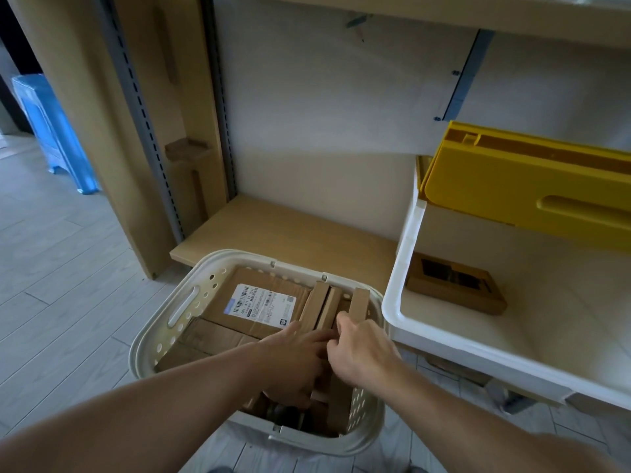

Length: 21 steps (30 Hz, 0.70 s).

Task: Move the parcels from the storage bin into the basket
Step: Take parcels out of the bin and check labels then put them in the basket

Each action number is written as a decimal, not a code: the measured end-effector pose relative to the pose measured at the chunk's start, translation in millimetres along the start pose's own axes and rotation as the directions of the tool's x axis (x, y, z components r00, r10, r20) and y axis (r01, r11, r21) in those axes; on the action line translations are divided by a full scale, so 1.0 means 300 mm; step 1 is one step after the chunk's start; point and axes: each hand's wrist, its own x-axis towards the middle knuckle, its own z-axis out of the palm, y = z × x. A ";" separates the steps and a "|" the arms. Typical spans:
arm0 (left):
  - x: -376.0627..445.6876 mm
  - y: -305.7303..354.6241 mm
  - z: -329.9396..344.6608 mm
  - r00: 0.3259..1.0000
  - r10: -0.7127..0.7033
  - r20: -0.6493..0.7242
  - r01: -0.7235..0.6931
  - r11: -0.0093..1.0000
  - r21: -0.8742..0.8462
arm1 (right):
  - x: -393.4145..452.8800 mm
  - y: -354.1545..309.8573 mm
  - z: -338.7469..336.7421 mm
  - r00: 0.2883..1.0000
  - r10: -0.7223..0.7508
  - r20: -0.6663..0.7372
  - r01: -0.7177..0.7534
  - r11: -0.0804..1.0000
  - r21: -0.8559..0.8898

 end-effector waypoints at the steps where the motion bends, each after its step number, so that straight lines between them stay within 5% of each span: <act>1: 0.004 -0.002 0.004 1.000 -0.018 0.012 0.018 1.000 -0.025 | -0.019 0.002 0.020 1.000 -0.029 -0.008 0.029 1.000 0.001; 5: 0.012 -0.010 0.022 1.000 -0.024 -0.001 0.024 0.992 -0.124 | -0.059 0.041 0.065 0.994 -0.107 0.029 0.109 0.993 -0.042; 14: 0.012 -0.008 0.015 0.996 -0.047 0.069 0.056 0.990 -0.127 | -0.063 0.083 0.043 0.999 -0.004 -0.033 0.001 0.996 -0.094; 21: 0.016 -0.018 0.013 0.995 -0.022 0.098 0.030 0.995 -0.090 | -0.051 0.130 -0.006 0.965 -0.093 0.246 0.149 0.964 -0.221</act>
